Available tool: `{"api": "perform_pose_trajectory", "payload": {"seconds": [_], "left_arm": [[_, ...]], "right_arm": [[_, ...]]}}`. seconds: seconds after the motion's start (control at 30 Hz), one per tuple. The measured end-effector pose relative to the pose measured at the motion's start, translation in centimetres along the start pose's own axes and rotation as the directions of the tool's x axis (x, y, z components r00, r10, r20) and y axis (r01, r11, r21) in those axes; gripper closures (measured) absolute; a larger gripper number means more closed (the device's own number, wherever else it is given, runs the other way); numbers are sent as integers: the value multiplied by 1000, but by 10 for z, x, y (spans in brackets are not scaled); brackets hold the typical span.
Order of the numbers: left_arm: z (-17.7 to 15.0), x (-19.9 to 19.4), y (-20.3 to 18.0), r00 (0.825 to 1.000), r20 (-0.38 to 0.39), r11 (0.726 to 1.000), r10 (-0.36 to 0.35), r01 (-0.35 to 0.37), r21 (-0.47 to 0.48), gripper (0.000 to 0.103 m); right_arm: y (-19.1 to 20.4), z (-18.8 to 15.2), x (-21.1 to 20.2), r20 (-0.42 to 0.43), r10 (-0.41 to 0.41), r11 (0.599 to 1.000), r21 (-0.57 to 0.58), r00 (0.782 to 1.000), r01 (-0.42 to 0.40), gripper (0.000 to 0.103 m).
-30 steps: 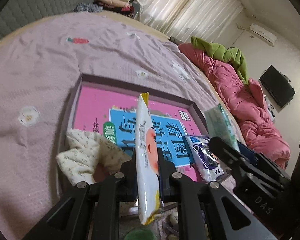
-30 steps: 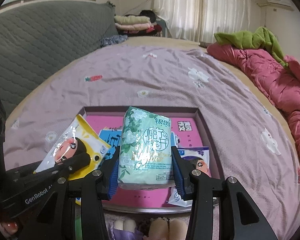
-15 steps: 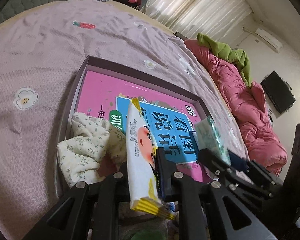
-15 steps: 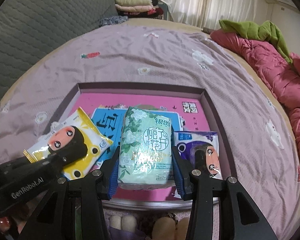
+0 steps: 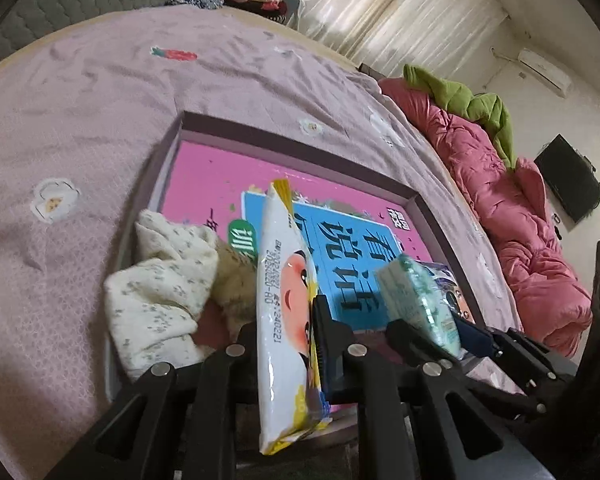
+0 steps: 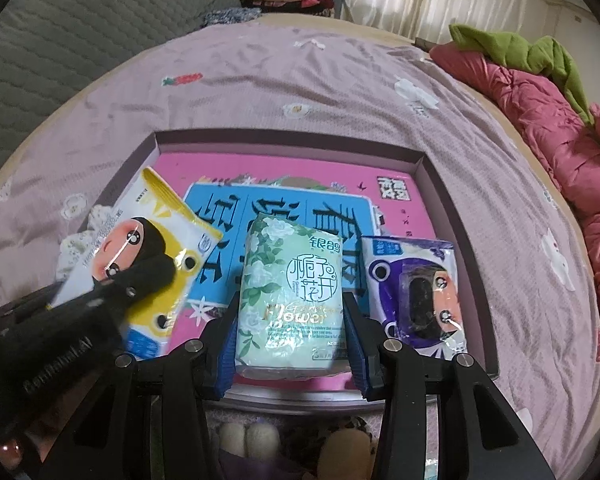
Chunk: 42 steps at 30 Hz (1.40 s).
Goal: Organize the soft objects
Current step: 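Lower the white packet into the box with the left tool while the right lowers the tissue pack, then open the right tool to release the tissue pack while the left tool releases the white packet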
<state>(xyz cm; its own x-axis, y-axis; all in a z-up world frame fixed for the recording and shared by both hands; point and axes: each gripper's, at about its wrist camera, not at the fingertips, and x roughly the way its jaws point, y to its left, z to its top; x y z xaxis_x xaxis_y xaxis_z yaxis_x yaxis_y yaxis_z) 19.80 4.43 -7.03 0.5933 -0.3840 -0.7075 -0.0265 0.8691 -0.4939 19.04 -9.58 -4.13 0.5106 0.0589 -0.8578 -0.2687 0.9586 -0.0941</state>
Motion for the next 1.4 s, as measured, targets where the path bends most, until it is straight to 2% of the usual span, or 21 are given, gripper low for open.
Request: {"api": "perform_pose_trajectory", "payload": {"seconds": [0.47,0.73,1.03,1.1,1.17,1.27,1.4], "left_arm": [[3,-2,3,997,-76,1000,-15,15,-12,86],[4,-4,4,996,-85,1000,-17,16,-5,86],[4,-4,3,996,-87,1000,-13,13,4,86],[4,-5,1,996,-87,1000,-6,7,12,85],[4,-5,0,996,-85,1000,-3,4,15,85],[4,-7,-1,997,-78,1000,-5,7,19,82],[5,-10,-3,998,-69,1000,-10,12,28,69]], "right_arm": [[2,-6,9,-60,10,1000,1,998,-10,55],[1,-7,7,-73,18,1000,13,997,-17,55],[1,-8,6,-78,20,1000,17,997,-19,48],[3,-7,3,-66,22,1000,7,998,-22,40],[3,-8,0,-51,30,1000,4,998,-30,39],[3,-8,-7,-32,31,1000,-2,999,-31,39],[3,-8,-17,-16,29,1000,3,999,-29,39]]}}
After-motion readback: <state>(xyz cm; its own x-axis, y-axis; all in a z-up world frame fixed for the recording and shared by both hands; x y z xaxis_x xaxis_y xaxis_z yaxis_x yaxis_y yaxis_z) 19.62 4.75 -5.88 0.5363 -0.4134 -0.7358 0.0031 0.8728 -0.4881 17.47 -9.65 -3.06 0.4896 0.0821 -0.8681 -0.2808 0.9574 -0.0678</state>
